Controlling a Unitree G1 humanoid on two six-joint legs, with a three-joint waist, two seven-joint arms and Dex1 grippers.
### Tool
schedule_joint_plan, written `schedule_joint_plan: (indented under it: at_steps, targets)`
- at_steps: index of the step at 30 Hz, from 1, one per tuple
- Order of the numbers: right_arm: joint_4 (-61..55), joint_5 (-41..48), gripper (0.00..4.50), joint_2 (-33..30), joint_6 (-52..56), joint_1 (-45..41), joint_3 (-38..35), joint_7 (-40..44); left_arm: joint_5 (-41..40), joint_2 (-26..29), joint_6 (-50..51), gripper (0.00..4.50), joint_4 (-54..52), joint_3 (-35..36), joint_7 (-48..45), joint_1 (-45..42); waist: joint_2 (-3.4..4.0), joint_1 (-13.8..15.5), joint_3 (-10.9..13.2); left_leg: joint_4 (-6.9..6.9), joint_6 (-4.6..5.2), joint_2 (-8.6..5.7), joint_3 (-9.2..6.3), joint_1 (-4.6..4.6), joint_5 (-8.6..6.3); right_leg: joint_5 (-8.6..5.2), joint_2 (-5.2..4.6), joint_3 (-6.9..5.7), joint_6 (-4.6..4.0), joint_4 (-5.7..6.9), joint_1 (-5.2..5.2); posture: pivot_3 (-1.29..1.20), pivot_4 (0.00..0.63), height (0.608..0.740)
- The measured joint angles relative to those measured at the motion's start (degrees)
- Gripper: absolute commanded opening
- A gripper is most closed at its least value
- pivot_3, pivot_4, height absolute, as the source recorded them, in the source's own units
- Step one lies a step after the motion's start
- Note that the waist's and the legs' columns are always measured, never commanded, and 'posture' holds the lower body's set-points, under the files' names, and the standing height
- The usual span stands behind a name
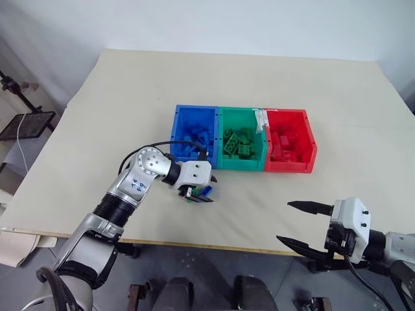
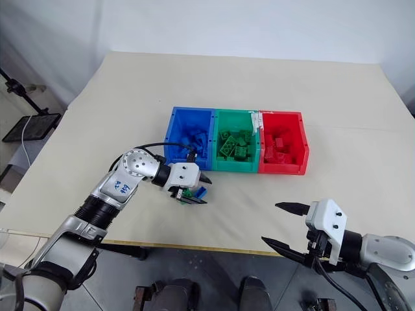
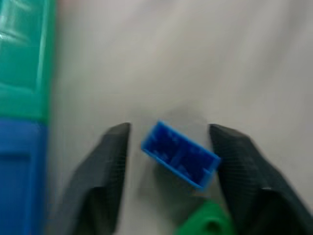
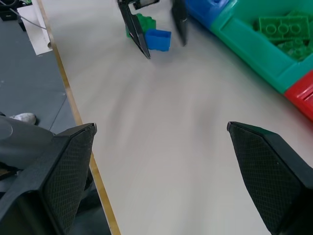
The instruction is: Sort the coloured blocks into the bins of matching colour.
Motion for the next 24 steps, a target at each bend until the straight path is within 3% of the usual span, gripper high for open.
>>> schedule_joint_plan:
  at_steps: [2, 10, 17, 21, 24]
  targets:
    - [-0.4, 0.0, 4.5, 0.0, 0.0, 0.3, 0.0, -0.3, 0.1, 0.0, 0.0, 1.43, 0.0, -0.2, -1.1, -0.6, 0.0, 0.1, 0.0, 0.02, 0.0, -0.01, -0.02, 0.0, 0.0, 0.0, 0.0, 0.0, 0.0, 0.0, 0.02, 0.0, 0.15, 0.74]
    - [-0.7, 0.0, 4.5, 0.8, 0.0, 1.0, 0.0, -1.6, -0.3, -1.8, -1.4, 1.4, 0.3, 0.5, -1.2, -0.8, 0.0, 0.0, 0.0, 0.02, 0.0, 0.0, -0.03, -0.01, 0.0, 0.0, 0.0, 0.0, 0.0, 0.0, 0.02, 0.0, 0.15, 0.74]
    - [-4.6, 5.0, 4.5, 10.0, -1.4, 3.3, -5.9, -7.9, -15.2, -4.0, 1.8, 1.4, -2.9, 14.2, 0.3, 0.2, 0.02, -0.4, 0.0, 0.01, -0.01, 0.05, -0.04, 0.06, 0.0, 0.0, 0.0, 0.0, 0.0, 0.07, 0.0, 0.0, 0.15, 0.74]
    - [-6.3, 6.9, 4.5, 11.5, -1.3, 3.1, -7.3, -11.0, -16.5, -3.6, 6.7, 1.4, -1.6, 19.0, 6.3, -0.4, 0.01, -0.2, 0.0, 0.04, -0.02, 0.03, -0.04, 0.06, 0.01, 0.0, 0.01, 0.01, 0.0, 0.1, 0.0, 0.0, 0.15, 0.74]
    - [-6.5, 6.9, 4.5, 11.3, -1.2, 3.1, -7.2, -11.5, -16.6, -1.7, 9.2, 1.4, -1.3, 18.7, 5.7, -1.1, 0.01, -0.1, 0.0, 0.03, -0.01, -0.05, -0.06, 0.05, 0.01, 0.0, -0.02, 0.02, 0.0, 0.11, 0.0, 0.0, 0.15, 0.74]
